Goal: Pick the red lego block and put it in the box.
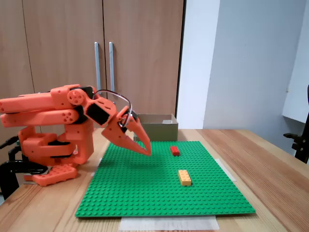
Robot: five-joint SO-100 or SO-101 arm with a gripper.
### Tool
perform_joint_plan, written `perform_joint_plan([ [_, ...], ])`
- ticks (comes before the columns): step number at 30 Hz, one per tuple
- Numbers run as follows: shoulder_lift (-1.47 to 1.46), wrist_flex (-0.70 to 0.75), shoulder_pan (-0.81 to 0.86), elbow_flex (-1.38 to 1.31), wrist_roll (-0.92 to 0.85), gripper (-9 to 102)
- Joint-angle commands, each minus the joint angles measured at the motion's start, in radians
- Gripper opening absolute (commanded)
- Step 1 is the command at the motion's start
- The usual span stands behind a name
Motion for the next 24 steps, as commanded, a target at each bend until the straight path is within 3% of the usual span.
perform_joint_plan([
  [1, -0.018, 0.058, -0.009, -0.066, -0.052, -1],
  [5, -0.149, 0.155, -0.012, -0.221, -0.135, -1],
  [12, -0.396, 0.149, -0.021, -0.454, -0.169, -1],
  [24, -0.887, 0.17, -0.089, -0.91, 0.055, 1],
])
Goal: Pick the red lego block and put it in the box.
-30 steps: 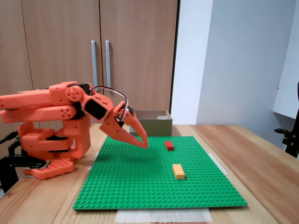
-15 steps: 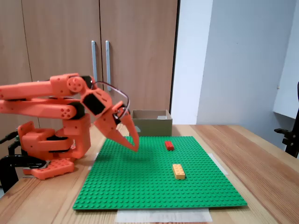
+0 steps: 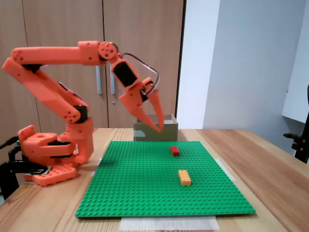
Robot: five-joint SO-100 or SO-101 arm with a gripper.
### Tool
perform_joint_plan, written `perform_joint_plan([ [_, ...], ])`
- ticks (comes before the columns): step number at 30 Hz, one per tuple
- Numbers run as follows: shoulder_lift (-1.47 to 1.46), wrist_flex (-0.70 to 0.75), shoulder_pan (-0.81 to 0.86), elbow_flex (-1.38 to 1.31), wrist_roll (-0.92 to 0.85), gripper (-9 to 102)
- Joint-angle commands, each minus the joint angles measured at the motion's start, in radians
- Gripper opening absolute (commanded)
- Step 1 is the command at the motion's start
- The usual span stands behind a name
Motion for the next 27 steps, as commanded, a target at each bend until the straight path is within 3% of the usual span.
perform_joint_plan([
  [1, -0.163, -0.008, -0.017, -0.216, 0.029, 4],
  [15, -0.456, -0.026, -0.175, -0.445, 0.052, 9],
  [27, -0.535, -0.086, -0.16, -0.44, 0.037, 9],
])
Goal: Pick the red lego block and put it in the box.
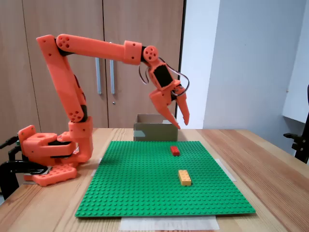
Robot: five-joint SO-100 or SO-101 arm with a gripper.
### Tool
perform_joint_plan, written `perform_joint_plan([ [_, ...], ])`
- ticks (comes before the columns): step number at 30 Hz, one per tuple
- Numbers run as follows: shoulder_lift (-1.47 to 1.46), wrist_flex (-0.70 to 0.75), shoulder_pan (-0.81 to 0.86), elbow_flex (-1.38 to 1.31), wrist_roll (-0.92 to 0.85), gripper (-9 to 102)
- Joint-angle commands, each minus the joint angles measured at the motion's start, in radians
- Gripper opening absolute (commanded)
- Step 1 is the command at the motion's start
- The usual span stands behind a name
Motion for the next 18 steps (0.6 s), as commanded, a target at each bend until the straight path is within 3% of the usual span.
perform_joint_plan([
  [1, 0.003, -0.009, 0.002, -0.041, -0.006, 9],
  [18, -0.069, -0.015, -0.005, -0.048, 0.009, 10],
])
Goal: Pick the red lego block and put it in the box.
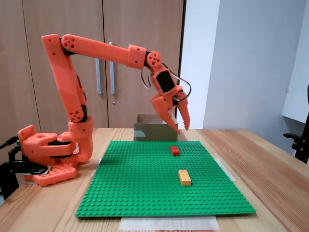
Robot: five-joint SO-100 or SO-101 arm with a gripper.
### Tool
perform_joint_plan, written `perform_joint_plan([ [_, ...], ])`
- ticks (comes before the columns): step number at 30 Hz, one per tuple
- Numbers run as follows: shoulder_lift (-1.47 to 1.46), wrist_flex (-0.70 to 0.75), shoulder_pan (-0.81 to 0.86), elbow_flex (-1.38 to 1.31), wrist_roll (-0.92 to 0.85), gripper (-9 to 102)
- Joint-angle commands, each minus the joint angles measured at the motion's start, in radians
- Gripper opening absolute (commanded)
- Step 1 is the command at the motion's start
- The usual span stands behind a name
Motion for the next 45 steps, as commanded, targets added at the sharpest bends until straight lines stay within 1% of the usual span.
perform_joint_plan([
  [1, -0.014, 0.017, -0.005, -0.058, 0.031, 11],
  [5, -0.044, 0.057, -0.005, -0.095, 0.067, 16],
  [7, -0.055, 0.077, -0.005, -0.106, 0.081, 21],
  [12, -0.086, 0.123, -0.017, -0.137, 0.109, 27],
  [18, -0.127, 0.199, -0.026, -0.21, 0.137, 25],
  [23, -0.133, 0.221, -0.028, -0.225, 0.173, 23],
  [30, -0.193, 0.265, -0.038, -0.259, 0.176, 23],
  [43, -0.218, 0.278, -0.029, -0.245, 0.224, 25],
  [45, -0.212, 0.259, -0.029, -0.221, 0.222, 25],
])
